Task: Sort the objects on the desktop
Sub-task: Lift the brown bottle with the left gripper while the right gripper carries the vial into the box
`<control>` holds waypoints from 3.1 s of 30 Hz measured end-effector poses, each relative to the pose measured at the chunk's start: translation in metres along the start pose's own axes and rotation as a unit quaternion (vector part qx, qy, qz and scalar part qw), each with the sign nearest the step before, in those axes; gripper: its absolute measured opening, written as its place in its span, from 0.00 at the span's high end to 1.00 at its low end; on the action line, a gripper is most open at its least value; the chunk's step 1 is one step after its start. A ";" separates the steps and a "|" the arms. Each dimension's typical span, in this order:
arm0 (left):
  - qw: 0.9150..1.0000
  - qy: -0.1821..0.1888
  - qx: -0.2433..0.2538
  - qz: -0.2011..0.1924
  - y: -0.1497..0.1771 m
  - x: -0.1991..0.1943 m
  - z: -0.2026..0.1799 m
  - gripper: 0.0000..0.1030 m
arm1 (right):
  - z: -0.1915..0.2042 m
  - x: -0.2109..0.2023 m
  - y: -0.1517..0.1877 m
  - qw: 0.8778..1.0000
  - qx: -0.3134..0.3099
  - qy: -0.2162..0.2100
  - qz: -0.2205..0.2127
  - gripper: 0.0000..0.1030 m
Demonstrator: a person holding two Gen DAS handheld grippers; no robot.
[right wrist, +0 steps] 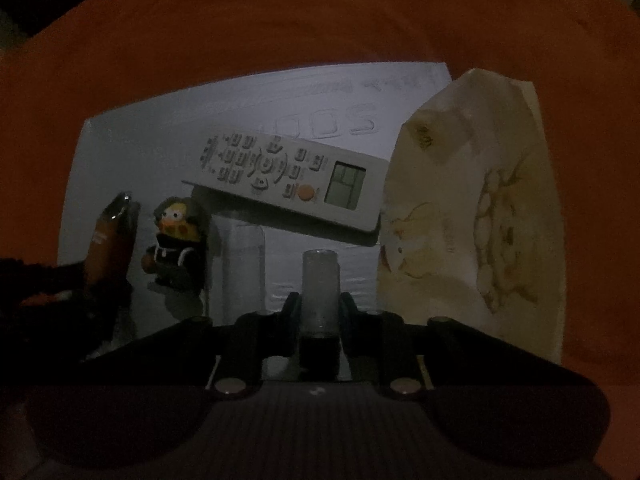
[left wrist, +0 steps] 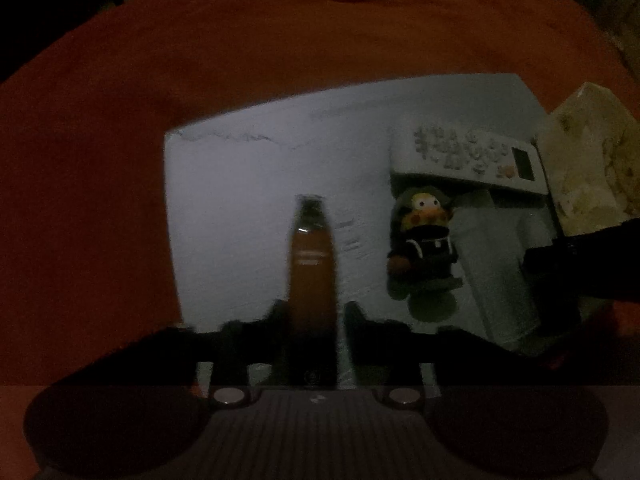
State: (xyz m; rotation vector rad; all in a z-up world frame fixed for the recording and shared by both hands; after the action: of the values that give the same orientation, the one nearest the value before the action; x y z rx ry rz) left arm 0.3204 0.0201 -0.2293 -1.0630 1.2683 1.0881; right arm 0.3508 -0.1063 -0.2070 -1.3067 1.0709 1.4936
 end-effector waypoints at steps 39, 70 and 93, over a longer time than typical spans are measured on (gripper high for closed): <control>0.991 0.084 0.070 -0.083 0.084 -0.137 -0.008 0.80 | 0.025 -0.120 0.077 0.992 -0.081 -0.077 -0.064 0.79; 0.990 0.088 0.098 -0.044 0.207 -0.084 -0.061 0.80 | 0.015 -0.041 0.201 0.989 -0.102 -0.084 0.064 0.79; 0.991 0.037 0.127 0.026 0.224 -0.016 -0.083 0.80 | 0.009 0.018 0.226 0.986 -0.111 -0.029 0.122 0.79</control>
State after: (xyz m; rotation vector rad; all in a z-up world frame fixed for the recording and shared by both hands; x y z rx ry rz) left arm 0.0856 -0.0229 -0.2149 -0.8884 1.4575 0.9048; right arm 0.1299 -0.1565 -0.2097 -1.3080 1.0806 1.8682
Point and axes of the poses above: each gripper's, at about its wrist camera, not at the fingertips, and x roughly the way its jaws point, z to its left, y to its underside, the point moved 1 cm from there along x, roughly the way its jaws point, and after that the axes turned 15 degrees about z, right-handed, at the moved point
